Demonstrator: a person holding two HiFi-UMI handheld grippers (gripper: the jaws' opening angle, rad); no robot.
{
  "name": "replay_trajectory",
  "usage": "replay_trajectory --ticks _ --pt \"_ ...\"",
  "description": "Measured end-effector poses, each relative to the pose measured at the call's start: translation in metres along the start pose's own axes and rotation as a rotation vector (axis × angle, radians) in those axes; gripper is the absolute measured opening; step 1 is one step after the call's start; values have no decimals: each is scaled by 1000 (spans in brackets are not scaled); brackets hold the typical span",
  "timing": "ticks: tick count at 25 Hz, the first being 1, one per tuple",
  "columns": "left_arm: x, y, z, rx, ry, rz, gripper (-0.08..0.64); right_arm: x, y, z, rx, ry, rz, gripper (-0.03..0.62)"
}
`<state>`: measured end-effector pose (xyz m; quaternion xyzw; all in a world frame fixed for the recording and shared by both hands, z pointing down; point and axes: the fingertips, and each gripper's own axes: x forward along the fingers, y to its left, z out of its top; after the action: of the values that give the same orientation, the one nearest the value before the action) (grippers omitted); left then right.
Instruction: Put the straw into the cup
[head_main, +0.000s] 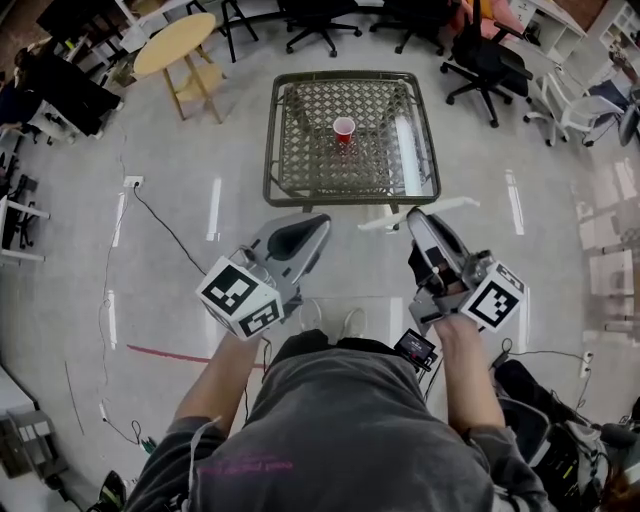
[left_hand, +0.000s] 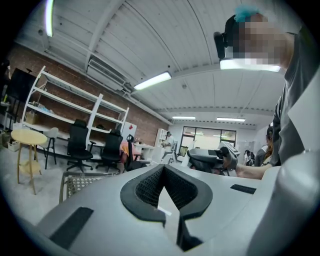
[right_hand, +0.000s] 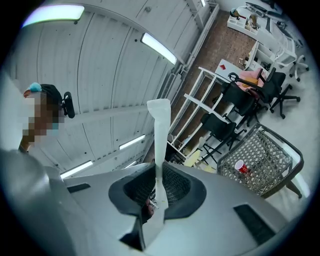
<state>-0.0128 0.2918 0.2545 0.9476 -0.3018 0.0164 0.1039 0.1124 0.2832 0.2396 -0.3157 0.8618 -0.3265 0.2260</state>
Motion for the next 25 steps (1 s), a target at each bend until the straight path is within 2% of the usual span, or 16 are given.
replay_trajectory --ticks 11,16,25 --pt "9 -6 -19 -16 6 47 11 -20 -25 3 27 17 -11 46" --pt "5 6 -16 -28 0 68 11 -13 -28 3 37 28 -12 46" --pt "15 40 -4 -31 -21 50 11 15 -37 11 20 35 -27 46"
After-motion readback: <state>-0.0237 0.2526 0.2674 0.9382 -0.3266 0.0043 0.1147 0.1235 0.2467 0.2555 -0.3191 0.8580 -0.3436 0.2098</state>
